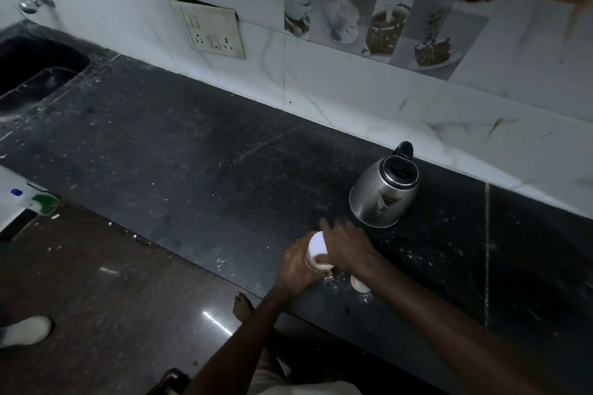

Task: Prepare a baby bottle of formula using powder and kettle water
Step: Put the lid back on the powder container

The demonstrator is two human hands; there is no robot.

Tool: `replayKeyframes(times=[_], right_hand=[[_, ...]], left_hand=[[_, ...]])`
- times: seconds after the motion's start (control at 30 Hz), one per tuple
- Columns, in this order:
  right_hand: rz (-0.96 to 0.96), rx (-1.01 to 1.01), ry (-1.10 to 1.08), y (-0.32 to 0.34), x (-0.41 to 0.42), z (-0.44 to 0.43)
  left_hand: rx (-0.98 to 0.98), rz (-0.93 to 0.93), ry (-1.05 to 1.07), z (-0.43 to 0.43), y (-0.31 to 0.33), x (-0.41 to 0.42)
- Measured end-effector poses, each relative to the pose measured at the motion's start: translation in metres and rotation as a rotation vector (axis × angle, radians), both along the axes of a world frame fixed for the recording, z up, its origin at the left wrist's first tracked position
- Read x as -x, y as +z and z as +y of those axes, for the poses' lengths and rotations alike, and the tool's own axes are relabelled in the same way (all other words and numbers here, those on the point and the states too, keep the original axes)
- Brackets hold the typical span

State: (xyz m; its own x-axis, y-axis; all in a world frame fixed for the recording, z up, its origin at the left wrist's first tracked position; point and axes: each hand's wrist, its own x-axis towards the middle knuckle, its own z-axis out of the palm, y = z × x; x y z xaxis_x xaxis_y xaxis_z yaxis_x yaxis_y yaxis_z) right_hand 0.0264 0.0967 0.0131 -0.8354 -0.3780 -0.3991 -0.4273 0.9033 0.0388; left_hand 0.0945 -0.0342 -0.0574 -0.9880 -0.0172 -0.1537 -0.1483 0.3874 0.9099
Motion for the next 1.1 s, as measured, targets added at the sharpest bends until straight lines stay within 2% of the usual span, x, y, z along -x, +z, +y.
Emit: replayKeyframes(times=[0.07, 0.2, 0.27, 0.33, 0.5, 0.63, 0.8, 0.97, 1.1], right_hand=[[-0.062, -0.005, 0.101, -0.003, -0.003, 0.002], [0.056, -0.094, -0.026, 0.003, 0.005, 0.0], [-0.022, -0.034, -0.015, 0.006, 0.008, 0.003], [-0.131, -0.018, 0.105, 0.009, 0.006, 0.004], [0.042, -0.126, -0.011, 0.015, 0.007, -0.007], [-0.087, -0.068, 0.089, 0.008, -0.003, -0.004], [-0.055, -0.117, -0.01, -0.004, 0.0, -0.01], [-0.024, -0.029, 0.096, -0.025, -0.008, 0.0], [-0.012, 0.01, 0.032, -0.033, -0.01, -0.002]], left_hand=[[0.037, 0.003, -0.018, 0.001, 0.0, 0.0], [-0.012, 0.008, -0.006, 0.002, 0.0, -0.001], [-0.012, -0.008, -0.003, 0.002, 0.0, 0.0], [0.023, 0.0, -0.013, 0.003, -0.001, 0.001], [-0.001, 0.01, 0.0, 0.002, 0.001, 0.0], [-0.018, -0.018, 0.002, 0.002, 0.0, -0.001], [-0.027, -0.036, -0.012, 0.003, 0.005, 0.0], [-0.009, 0.02, -0.025, 0.003, 0.009, -0.002], [0.038, 0.08, -0.029, 0.007, 0.013, -0.003]])
